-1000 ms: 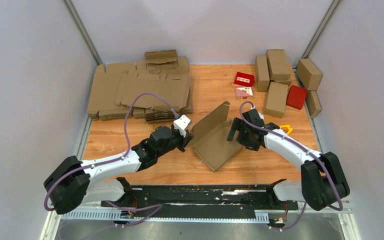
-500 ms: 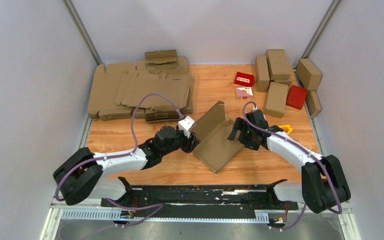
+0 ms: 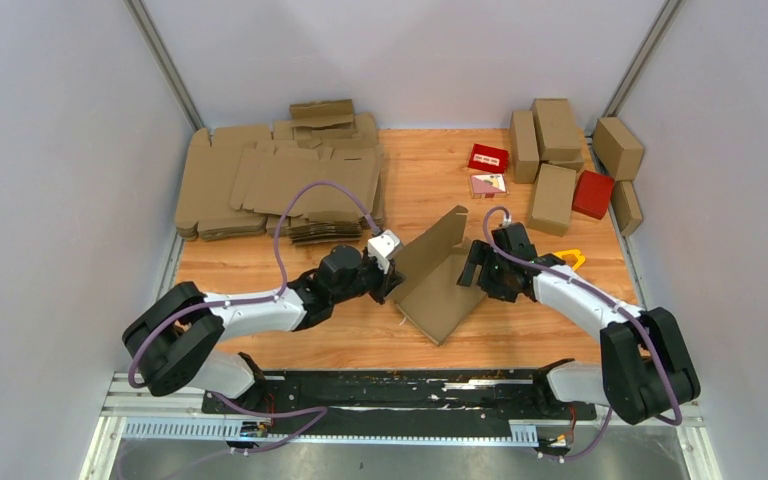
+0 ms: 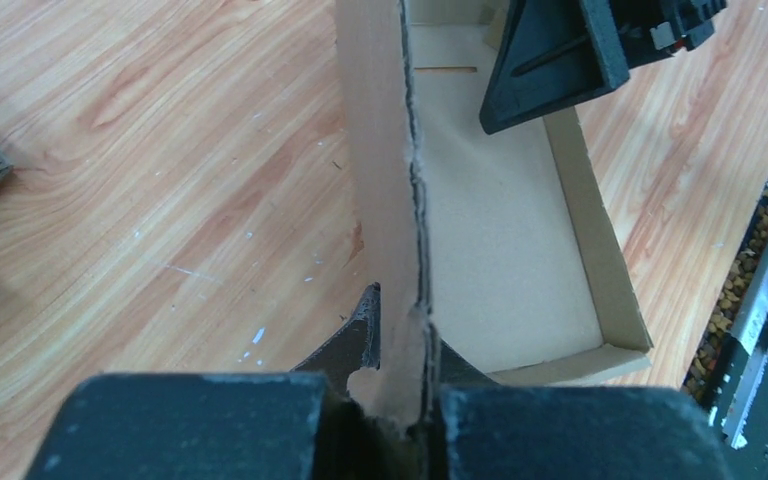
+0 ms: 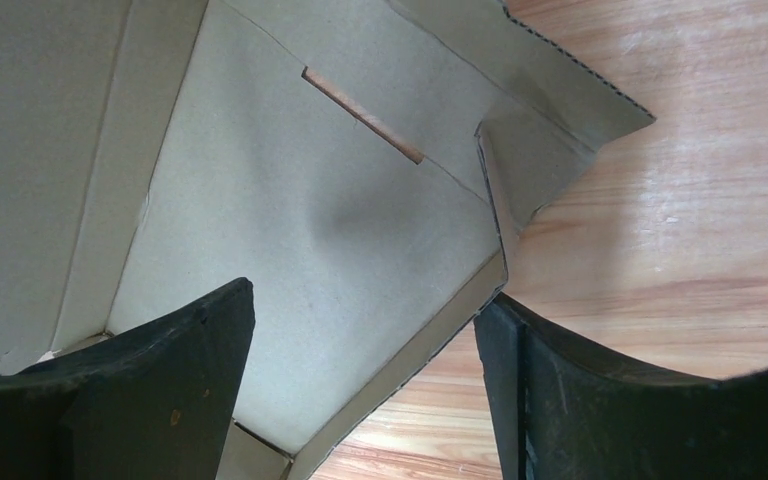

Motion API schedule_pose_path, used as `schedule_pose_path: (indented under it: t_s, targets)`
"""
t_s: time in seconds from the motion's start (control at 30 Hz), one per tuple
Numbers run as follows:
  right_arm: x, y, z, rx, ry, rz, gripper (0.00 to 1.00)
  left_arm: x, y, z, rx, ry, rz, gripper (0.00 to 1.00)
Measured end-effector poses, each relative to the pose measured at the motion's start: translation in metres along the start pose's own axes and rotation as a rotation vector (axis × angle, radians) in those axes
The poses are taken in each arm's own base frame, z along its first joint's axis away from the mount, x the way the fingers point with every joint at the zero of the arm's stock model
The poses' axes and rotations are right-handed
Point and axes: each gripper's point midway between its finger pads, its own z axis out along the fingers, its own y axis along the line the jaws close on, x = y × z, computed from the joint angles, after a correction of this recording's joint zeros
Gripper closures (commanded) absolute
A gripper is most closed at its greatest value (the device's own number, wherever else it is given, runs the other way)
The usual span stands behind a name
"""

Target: Fold the paper box

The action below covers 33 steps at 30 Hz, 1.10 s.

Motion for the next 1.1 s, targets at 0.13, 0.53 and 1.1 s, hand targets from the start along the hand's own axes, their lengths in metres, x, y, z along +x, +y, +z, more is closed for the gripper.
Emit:
schedule_pose_path:
  t_s: [0.13, 0.53, 1.1]
  targets:
    - [0.002, 0.001, 0.002, -0.008, 0.012, -0.005, 0.23, 0.000, -0.005, -0.001, 0.033, 0.004, 0.000, 0.95]
    - [0.003, -0.006, 0.003, 0.010, 0.028, -0.080, 0.00, -0.003, -0.002, 0.001, 0.014, 0.029, 0.007, 0.97]
    - [-0.033, -0.030, -0.021, 0.012, -0.113, -0.050, 0.00, 0.001, 0.007, -0.007, -0.046, 0.069, 0.036, 0.97]
